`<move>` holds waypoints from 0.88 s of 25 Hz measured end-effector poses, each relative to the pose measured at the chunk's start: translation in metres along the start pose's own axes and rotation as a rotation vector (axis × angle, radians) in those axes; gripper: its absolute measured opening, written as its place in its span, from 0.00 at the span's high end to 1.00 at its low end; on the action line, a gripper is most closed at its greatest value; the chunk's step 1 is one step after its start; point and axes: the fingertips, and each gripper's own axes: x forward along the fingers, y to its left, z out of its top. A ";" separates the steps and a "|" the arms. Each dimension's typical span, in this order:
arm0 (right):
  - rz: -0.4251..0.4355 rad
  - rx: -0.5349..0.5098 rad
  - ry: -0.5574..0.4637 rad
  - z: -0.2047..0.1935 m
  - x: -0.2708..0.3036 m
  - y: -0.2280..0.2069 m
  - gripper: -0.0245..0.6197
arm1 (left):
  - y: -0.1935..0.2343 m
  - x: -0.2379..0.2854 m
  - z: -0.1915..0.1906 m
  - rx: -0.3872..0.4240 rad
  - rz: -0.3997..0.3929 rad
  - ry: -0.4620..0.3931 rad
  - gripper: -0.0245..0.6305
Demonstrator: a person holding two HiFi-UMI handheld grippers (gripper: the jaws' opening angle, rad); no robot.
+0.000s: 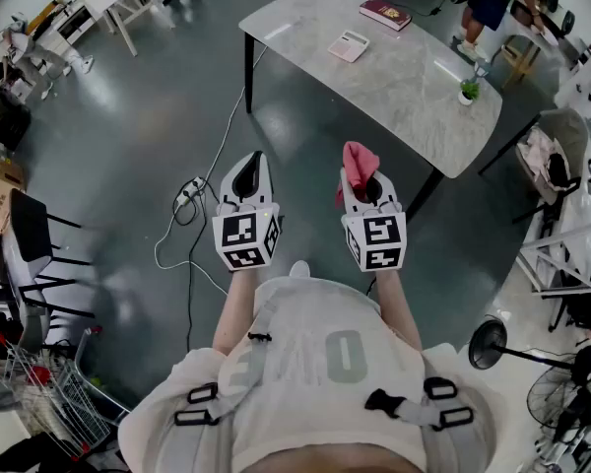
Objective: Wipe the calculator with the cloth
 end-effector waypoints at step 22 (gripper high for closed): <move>0.007 -0.039 0.052 0.001 0.064 0.011 0.88 | 0.053 0.053 -0.014 -0.050 -0.002 0.035 0.93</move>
